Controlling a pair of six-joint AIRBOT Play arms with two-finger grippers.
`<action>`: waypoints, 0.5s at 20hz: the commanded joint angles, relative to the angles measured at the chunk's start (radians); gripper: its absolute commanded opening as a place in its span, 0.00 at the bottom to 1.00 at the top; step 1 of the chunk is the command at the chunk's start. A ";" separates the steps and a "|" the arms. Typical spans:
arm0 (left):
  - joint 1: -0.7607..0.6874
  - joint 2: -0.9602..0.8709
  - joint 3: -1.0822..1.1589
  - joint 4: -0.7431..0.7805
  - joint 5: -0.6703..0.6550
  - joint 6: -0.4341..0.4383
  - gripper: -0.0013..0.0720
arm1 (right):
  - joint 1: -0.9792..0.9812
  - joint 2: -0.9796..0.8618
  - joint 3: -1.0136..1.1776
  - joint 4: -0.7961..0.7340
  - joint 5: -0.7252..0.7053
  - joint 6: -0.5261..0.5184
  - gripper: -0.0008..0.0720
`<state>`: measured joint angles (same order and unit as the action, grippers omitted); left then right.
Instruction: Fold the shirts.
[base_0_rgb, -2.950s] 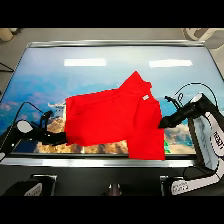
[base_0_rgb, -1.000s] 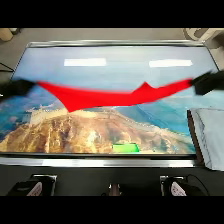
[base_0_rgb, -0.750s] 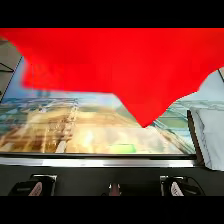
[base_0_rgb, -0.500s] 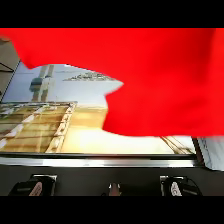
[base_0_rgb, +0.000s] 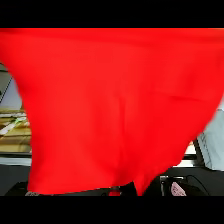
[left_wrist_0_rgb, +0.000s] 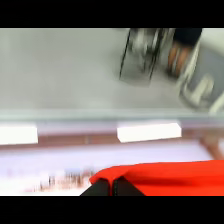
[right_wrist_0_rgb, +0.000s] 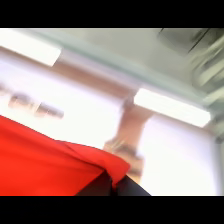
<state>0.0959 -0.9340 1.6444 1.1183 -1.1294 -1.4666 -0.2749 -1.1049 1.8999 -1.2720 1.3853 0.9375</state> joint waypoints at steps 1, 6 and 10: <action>-0.006 -0.177 -0.238 0.012 -0.039 0.001 0.05 | 0.034 -0.334 -0.029 0.015 0.212 0.010 0.04; -0.008 -0.494 -0.354 0.011 0.086 0.006 0.05 | 0.208 -0.685 -0.049 0.004 0.095 0.049 0.04; -0.010 -0.639 -0.262 0.008 0.162 0.020 0.05 | 0.248 -0.742 -0.048 0.004 -0.178 0.061 0.04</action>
<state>0.0879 -1.4654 1.3491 1.1332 -1.0290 -1.4574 -0.0616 -1.7741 1.8538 -1.2686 1.3865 0.9844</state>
